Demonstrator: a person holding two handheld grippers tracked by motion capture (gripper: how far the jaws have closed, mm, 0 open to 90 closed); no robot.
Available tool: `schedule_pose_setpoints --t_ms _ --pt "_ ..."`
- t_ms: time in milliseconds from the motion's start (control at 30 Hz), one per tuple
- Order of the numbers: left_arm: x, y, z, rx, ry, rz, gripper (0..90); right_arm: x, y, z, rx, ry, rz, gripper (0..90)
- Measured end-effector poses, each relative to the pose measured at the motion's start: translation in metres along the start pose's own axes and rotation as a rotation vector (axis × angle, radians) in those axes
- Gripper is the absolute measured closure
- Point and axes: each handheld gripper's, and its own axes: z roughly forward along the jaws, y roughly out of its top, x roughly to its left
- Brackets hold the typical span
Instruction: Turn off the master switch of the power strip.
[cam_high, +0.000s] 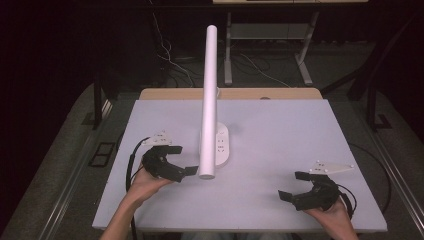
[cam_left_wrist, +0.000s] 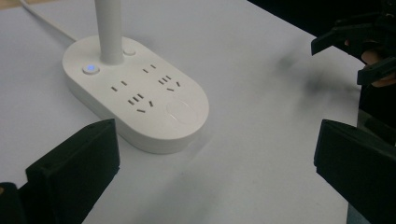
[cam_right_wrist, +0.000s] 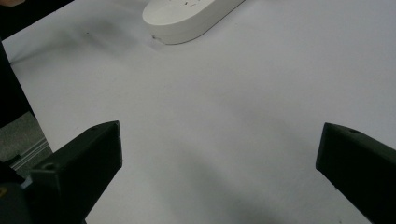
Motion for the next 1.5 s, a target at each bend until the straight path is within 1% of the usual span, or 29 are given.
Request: schedule_pose_setpoints --t_ms 67,100,167,233,467,667,767,967,1000,1100,1267,1500 --pt "0.0 0.001 0.0 -0.001 0.001 -0.003 0.0 0.0 0.0 0.0 0.0 -0.001 -0.001 0.0" --pt "0.002 0.004 0.0 0.008 0.003 0.005 0.0 0.0 0.0 0.0 0.0 -0.001 -0.001 0.0" --pt "0.002 0.006 0.001 0.007 0.002 0.003 0.0 0.0 0.0 0.0 0.0 -0.002 -0.001 0.0" --pt "0.004 0.01 0.001 0.018 0.004 0.007 0.0 0.0 0.0 0.0 0.0 -0.002 0.0 0.0" --pt "0.009 0.018 0.003 0.024 0.006 0.01 0.0 0.0 0.0 0.0 0.002 -0.003 0.001 0.0" --pt "0.015 0.025 0.004 0.045 0.018 0.018 0.0 0.0 0.0 0.0 0.0 -0.004 -0.001 0.0" --pt "0.017 0.027 0.004 0.046 0.022 0.019 0.0 0.0 0.0 0.0 -0.001 -0.005 -0.002 0.0" --pt "0.024 0.036 0.002 0.05 0.044 0.028 0.0 0.0 0.0 0.001 0.002 -0.008 -0.002 0.0" --pt "0.026 0.037 0.002 0.046 0.045 0.033 0.0 0.0 0.0 0.0 0.004 -0.007 0.001 0.0" --pt "0.03 0.042 0.004 0.05 0.053 0.03 0.0 0.0 0.0 0.0 0.005 -0.007 0.004 0.0" --pt "0.033 0.046 0.006 0.055 0.057 0.03 0.0 -0.001 0.0 0.0 0.002 -0.01 -0.002 0.0" --pt "0.042 0.052 0.011 0.079 0.069 0.034 0.0 -0.001 0.0 0.0 0.003 -0.012 0.001 0.0"
